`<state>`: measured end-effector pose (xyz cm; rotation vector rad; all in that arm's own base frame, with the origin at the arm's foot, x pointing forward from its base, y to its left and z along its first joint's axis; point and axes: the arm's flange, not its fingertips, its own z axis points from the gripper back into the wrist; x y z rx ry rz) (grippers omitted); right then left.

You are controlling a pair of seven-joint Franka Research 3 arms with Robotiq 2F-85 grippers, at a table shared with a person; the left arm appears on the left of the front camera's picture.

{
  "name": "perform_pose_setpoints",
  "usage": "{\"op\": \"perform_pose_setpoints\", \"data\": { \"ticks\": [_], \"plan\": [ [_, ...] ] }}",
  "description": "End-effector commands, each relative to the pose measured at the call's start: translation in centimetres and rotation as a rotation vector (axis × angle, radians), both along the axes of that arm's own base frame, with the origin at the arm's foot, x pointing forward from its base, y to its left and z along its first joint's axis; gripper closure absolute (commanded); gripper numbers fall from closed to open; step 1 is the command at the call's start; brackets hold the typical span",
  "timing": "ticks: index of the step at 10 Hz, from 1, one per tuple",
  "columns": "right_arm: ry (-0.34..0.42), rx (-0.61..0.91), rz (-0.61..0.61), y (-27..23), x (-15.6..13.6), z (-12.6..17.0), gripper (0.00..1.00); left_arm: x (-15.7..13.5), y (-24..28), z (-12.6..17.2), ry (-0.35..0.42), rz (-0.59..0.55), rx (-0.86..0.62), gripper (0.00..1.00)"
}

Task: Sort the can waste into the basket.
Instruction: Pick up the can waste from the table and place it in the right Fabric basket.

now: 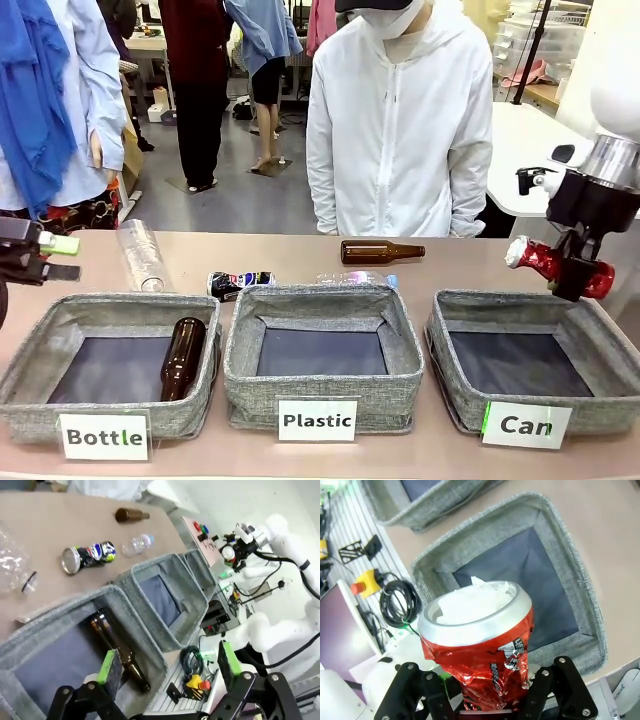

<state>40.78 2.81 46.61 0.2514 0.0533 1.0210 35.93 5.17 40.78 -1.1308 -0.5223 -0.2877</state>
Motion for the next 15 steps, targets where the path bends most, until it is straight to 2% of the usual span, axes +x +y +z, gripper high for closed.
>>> {"op": "perform_pose_setpoints", "data": {
  "ticks": [1, 2, 3, 4, 5, 6, 7, 11, 12, 13, 14, 15],
  "plan": [
    [0.001, 0.008, 0.053, 0.5, 0.8, 0.3, 1.00, 0.4, -0.1, 1.0, -0.053, 0.060, -0.005, 0.00],
    [0.013, -0.012, 0.070, 0.6, 0.9, 0.0, 1.00, 0.4, -0.1, 1.0, -0.053, 0.060, -0.005, 0.00],
    [0.011, -0.036, 0.082, 0.7, 0.9, -0.2, 0.41, 0.4, -0.1, 1.0, -0.053, 0.060, -0.005, 0.00],
    [0.015, -0.040, 0.088, 0.6, 0.9, -0.2, 0.41, 0.4, -0.1, 1.0, -0.053, 0.060, -0.005, 0.00],
    [0.016, -0.044, 0.089, 0.6, 0.9, -0.2, 0.00, 0.4, -0.1, 1.0, -0.053, 0.060, -0.005, 0.00],
    [0.014, -0.049, 0.088, 0.5, 0.9, -0.2, 0.36, 0.4, -0.1, 1.0, -0.053, 0.060, -0.005, 0.00],
    [0.017, -0.055, 0.085, 0.5, 0.9, -0.3, 0.00, 0.4, -0.1, 1.0, -0.053, 0.060, -0.005, 0.00],
    [0.030, -0.033, 0.057, 0.4, 0.9, -0.1, 0.00, 0.4, -0.1, 1.0, -0.053, 0.060, -0.005, 0.00],
    [0.064, 0.013, 0.017, 0.1, 0.9, 0.0, 0.00, 0.4, -0.1, 1.0, -0.053, 0.060, -0.005, 0.00],
    [0.092, 0.087, -0.121, -0.3, 1.2, 0.3, 0.00, 0.4, -0.1, 1.0, -0.053, 0.060, -0.005, 0.00],
    [0.151, 0.222, -0.243, -1.3, 1.3, 0.6, 0.00, 0.4, -0.1, 1.0, -0.053, 0.060, -0.005, 0.00],
    [0.201, 0.425, -0.555, -2.5, 1.5, 1.3, 0.00, 0.4, -0.1, 1.0, -0.053, 0.060, -0.005, 0.00]
  ]
}}
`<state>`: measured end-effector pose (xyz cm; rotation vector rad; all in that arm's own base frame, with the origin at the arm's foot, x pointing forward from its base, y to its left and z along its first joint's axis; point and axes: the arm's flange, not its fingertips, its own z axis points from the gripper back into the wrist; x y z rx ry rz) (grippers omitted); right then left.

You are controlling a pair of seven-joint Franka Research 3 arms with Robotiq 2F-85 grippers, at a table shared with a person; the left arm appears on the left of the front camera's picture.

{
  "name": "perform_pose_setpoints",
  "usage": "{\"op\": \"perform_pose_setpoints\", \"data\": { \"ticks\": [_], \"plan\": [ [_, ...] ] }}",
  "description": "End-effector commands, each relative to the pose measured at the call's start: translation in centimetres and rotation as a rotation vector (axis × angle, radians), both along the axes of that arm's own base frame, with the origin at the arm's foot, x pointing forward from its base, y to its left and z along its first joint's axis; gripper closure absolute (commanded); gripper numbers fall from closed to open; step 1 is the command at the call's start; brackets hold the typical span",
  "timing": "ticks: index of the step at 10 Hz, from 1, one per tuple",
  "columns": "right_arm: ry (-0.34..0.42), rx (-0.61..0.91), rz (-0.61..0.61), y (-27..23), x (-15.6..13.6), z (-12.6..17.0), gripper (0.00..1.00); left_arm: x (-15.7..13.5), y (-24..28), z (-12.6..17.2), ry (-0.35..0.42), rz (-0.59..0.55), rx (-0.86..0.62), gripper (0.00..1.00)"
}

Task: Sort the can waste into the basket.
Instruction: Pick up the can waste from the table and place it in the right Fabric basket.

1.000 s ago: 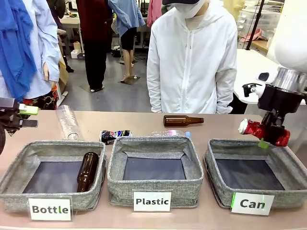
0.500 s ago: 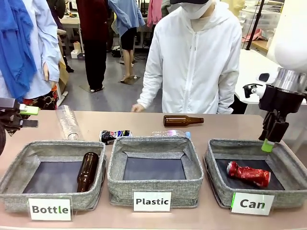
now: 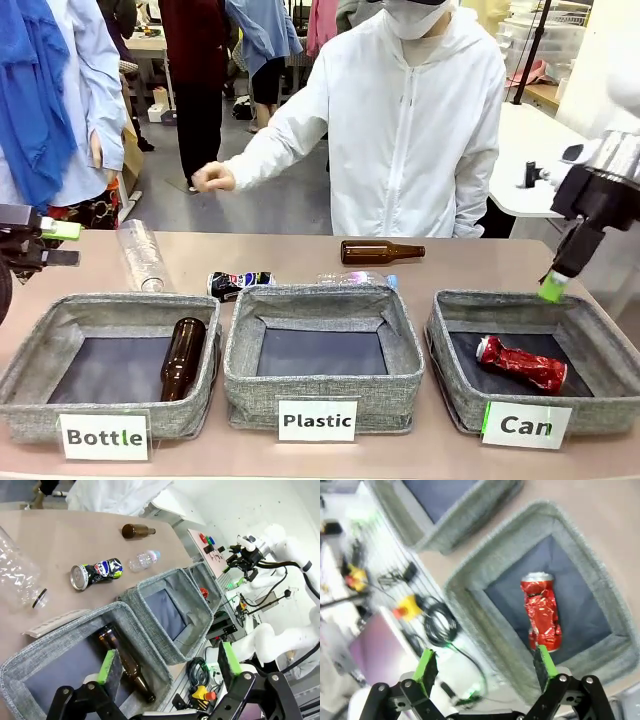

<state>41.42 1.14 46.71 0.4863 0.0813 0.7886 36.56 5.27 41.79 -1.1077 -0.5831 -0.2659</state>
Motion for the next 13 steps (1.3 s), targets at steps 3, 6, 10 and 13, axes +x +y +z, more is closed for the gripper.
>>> {"op": "perform_pose_setpoints", "data": {
  "ticks": [3, 6, 10, 13],
  "plan": [
    [0.424, 0.798, -0.871, -5.5, 1.5, 1.4, 0.00, -0.2, -0.2, 0.0, -0.015, 0.008, -0.010, 0.00],
    [0.566, 1.054, -0.961, -9.4, 1.5, -0.7, 0.00, 0.0, 0.0, 0.0, 0.000, 0.000, -0.001, 0.00],
    [0.481, 0.574, -0.602, -9.7, 0.9, -0.8, 0.00, -0.3, 1.9, 1.3, -0.032, 0.030, -0.002, 0.00],
    [0.481, 0.574, -0.602, -9.7, 0.9, -0.8, 0.00, -0.3, 1.9, 1.3, -0.032, 0.030, -0.002, 0.00]
  ]
}}
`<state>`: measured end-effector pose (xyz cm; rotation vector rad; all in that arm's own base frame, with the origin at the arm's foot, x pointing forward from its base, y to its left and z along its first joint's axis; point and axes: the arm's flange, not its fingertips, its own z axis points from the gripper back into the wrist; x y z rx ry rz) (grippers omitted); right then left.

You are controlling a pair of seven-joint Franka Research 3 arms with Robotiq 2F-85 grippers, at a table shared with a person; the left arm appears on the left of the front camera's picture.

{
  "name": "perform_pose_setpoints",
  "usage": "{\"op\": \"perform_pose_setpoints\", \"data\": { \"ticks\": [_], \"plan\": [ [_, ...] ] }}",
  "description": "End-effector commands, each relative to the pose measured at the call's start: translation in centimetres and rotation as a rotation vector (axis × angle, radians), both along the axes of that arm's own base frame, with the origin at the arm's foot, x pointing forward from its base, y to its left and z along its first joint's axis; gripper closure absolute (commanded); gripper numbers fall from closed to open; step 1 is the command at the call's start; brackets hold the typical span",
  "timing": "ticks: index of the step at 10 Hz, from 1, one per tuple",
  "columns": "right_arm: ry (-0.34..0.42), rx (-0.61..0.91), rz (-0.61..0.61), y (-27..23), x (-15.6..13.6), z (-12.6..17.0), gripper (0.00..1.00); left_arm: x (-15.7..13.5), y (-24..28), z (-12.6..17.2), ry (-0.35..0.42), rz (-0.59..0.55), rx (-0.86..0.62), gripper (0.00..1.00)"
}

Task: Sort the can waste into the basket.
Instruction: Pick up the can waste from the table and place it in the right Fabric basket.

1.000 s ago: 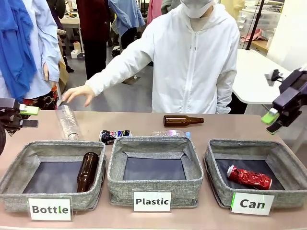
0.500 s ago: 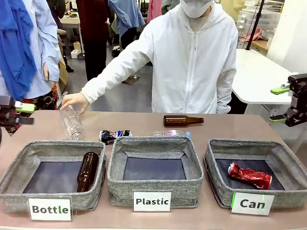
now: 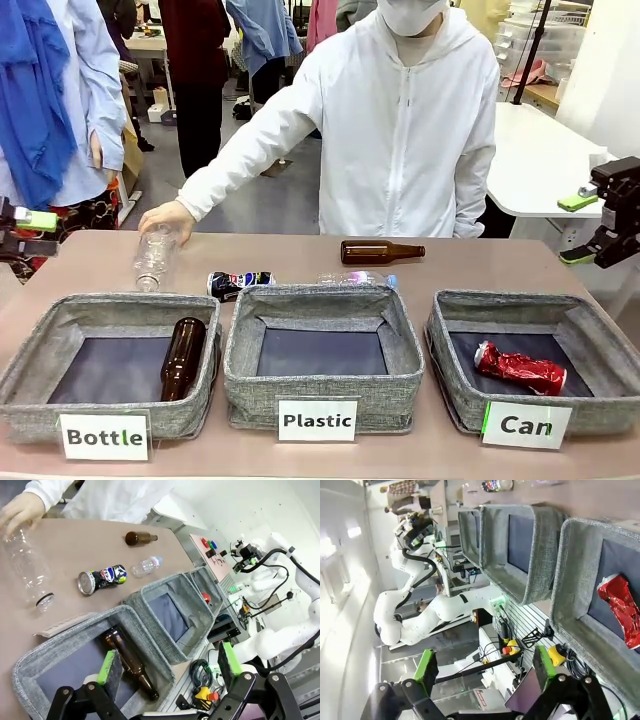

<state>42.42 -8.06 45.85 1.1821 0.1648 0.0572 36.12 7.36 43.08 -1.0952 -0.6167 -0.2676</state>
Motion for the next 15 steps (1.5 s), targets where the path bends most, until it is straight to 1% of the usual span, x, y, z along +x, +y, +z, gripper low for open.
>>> {"op": "perform_pose_setpoints", "data": {
  "ticks": [1, 7, 8, 9, 10, 11, 12, 13, 14, 15],
  "plan": [
    [-0.024, -0.005, 0.004, -0.5, -0.1, 0.1, 0.00, 0.1, -0.2, 0.0, -0.004, 0.012, -0.007, 0.00],
    [-0.024, -0.005, 0.004, -0.5, -0.1, 0.1, 0.00, 0.1, -0.2, 0.0, -0.004, 0.012, -0.007, 0.00],
    [-0.024, -0.005, 0.004, -0.5, -0.1, 0.1, 0.00, 0.1, -0.1, -0.1, 0.003, -0.002, 0.000, 0.00],
    [-0.024, -0.005, 0.004, -0.5, -0.1, 0.1, 0.00, 2.9, -1.9, 0.1, 0.030, -0.085, 0.068, 0.00],
    [-0.024, -0.005, 0.004, -0.5, -0.1, 0.1, 0.00, 6.5, -4.9, -0.1, 0.070, -0.175, 0.151, 0.00],
    [-0.024, -0.005, 0.004, -0.5, -0.1, 0.1, 0.00, 10.2, -7.3, -0.4, 0.105, -0.204, 0.207, 0.00],
    [-0.024, -0.005, 0.004, -0.5, -0.1, 0.1, 0.00, 13.8, -8.1, -0.5, 0.112, -0.219, 0.217, 0.00],
    [-0.024, -0.005, 0.004, -0.5, -0.1, 0.1, 0.00, 16.2, -7.8, -1.0, 0.162, -0.247, 0.213, 0.00],
    [-0.024, -0.005, 0.004, -0.5, -0.1, 0.1, 0.00, 15.1, -5.1, -0.2, 0.159, -0.404, 0.100, 0.00],
    [-0.024, -0.005, 0.004, -0.5, -0.1, 0.1, 0.00, 12.4, -2.1, 0.5, 0.137, -0.487, 0.029, 0.00]
  ]
}}
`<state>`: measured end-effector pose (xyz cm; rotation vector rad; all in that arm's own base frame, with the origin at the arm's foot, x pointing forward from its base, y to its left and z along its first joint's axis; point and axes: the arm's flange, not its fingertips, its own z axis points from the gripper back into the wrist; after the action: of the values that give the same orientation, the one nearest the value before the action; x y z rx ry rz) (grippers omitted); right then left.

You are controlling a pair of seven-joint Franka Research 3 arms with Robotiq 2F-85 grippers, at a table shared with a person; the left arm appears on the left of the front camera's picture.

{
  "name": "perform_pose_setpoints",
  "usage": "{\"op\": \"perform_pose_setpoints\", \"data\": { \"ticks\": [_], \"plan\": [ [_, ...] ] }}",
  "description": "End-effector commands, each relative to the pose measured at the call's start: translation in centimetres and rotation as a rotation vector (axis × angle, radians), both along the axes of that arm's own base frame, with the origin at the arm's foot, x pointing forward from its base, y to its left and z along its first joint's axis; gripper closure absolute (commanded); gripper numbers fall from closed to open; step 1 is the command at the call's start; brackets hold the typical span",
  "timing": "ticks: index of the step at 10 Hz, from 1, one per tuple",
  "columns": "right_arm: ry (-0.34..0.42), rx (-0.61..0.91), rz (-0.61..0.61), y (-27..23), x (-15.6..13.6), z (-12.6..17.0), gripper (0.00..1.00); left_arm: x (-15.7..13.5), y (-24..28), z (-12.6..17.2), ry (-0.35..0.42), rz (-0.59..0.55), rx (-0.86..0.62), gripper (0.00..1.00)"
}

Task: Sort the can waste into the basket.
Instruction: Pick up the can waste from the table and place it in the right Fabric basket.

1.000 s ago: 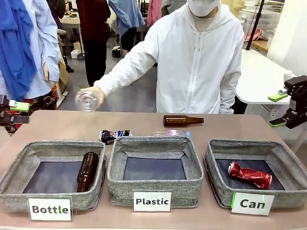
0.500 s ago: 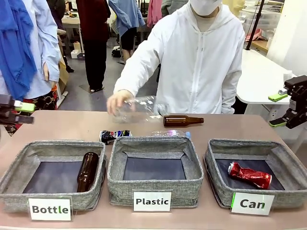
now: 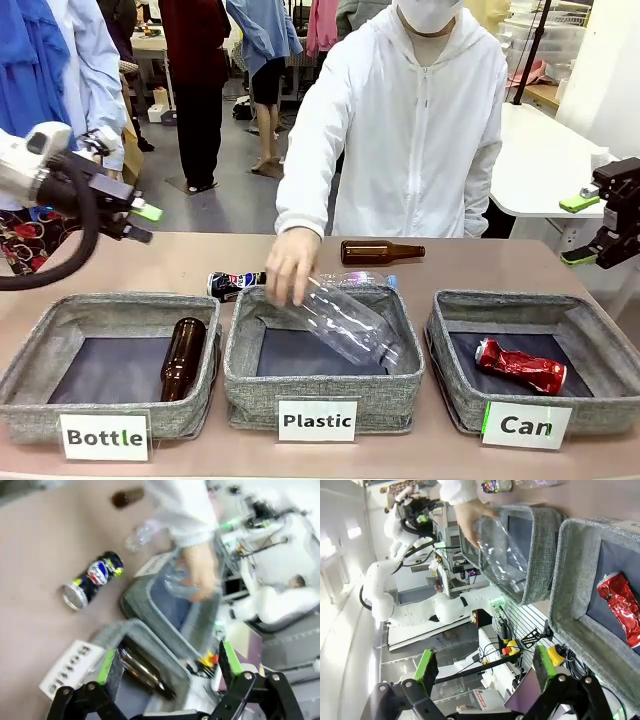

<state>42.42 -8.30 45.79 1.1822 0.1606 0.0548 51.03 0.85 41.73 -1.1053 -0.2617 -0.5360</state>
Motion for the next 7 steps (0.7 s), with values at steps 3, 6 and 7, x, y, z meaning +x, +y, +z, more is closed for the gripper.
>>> {"op": "perform_pose_setpoints", "data": {
  "ticks": [3, 6, 7],
  "plan": [
    [-0.022, -0.005, 0.008, -0.3, -0.1, 0.1, 0.00, -13.1, 10.6, 3.6, -0.156, -0.060, -0.131, 0.00],
    [-0.022, -0.005, 0.008, -0.3, -0.1, 0.1, 0.00, -17.3, 11.0, 4.2, -0.283, 0.040, -0.128, 0.00],
    [-0.022, -0.005, 0.008, -0.3, -0.1, 0.1, 0.00, -16.2, 9.9, 4.5, -0.348, 0.088, -0.083, 0.00]
  ]
}}
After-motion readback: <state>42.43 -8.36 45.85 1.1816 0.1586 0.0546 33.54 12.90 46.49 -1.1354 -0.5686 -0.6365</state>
